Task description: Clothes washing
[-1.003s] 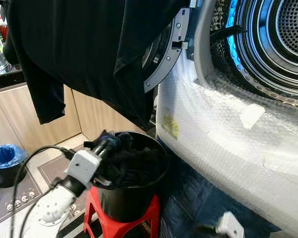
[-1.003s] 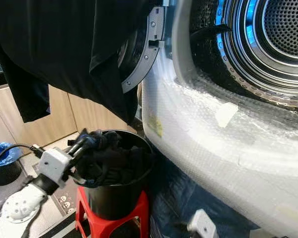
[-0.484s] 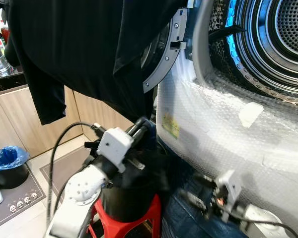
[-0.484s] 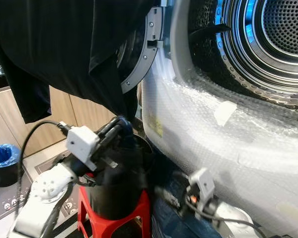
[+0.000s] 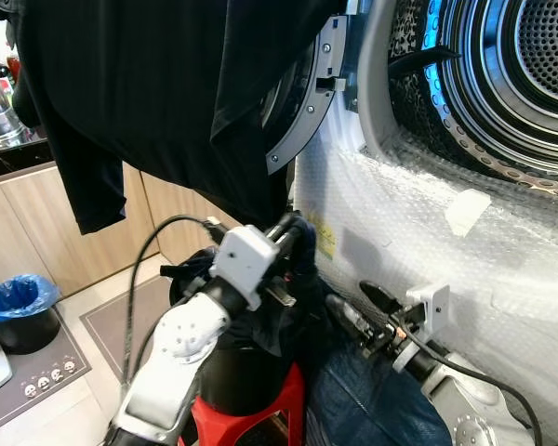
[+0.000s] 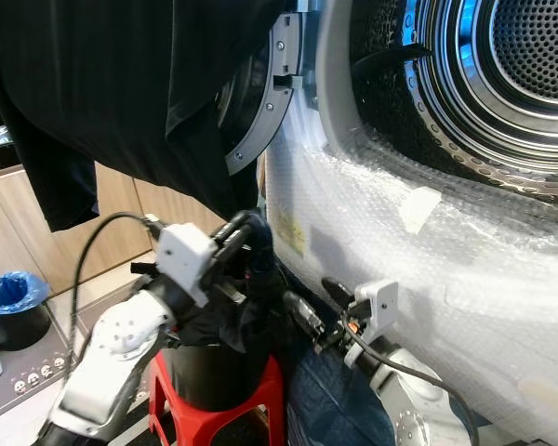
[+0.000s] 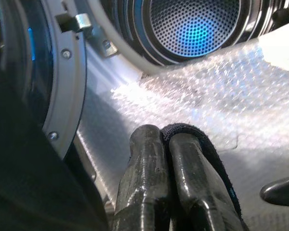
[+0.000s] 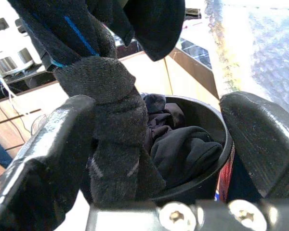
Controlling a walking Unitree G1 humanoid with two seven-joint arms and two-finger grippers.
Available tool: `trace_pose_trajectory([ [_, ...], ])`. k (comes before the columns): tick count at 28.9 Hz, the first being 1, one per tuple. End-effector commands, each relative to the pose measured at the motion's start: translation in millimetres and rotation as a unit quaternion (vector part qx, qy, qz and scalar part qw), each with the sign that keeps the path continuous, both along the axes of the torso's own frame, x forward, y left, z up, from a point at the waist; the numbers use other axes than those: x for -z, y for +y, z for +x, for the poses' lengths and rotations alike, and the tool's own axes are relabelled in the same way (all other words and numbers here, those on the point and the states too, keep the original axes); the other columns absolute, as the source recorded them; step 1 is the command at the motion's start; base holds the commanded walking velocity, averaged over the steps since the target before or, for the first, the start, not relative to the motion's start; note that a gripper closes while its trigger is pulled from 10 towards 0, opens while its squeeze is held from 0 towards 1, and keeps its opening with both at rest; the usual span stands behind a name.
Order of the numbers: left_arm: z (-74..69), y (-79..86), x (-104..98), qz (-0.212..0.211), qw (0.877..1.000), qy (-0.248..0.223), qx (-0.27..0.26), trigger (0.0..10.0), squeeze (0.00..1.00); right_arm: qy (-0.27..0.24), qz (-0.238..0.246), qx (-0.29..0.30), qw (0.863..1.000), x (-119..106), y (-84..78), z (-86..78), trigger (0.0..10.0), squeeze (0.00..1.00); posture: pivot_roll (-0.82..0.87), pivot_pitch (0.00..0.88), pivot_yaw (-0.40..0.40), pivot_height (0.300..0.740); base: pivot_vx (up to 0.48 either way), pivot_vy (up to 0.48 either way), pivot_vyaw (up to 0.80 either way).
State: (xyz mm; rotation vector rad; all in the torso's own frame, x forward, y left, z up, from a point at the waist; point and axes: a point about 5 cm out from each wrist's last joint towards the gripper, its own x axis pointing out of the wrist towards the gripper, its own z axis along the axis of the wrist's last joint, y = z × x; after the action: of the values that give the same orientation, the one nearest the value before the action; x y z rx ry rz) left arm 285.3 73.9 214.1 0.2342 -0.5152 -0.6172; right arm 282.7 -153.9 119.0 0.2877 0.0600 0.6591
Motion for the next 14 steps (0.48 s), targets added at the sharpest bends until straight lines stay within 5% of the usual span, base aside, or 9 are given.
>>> trace_pose_trajectory([
  [1, 2.0, -3.7, -5, -0.002, 1.0, -0.012, 0.006, 10.0, 0.0, -0.011, 0.003, 0.001, 1.0, -7, -0.5, 0.1, 10.0, 0.0, -0.06, 0.0, -0.015, 0.74, 0.0, 0.0, 0.0],
  [14, 11.9, -19.4, -14, -0.012, 0.999, -0.026, 0.022, 10.0, 0.0, -0.034, -0.004, 0.027, 0.999, -18, 29.4, -5.0, 10.0, 0.0, -0.07, 0.0, 0.002, 0.74, 0.0, 0.0, 0.0],
])
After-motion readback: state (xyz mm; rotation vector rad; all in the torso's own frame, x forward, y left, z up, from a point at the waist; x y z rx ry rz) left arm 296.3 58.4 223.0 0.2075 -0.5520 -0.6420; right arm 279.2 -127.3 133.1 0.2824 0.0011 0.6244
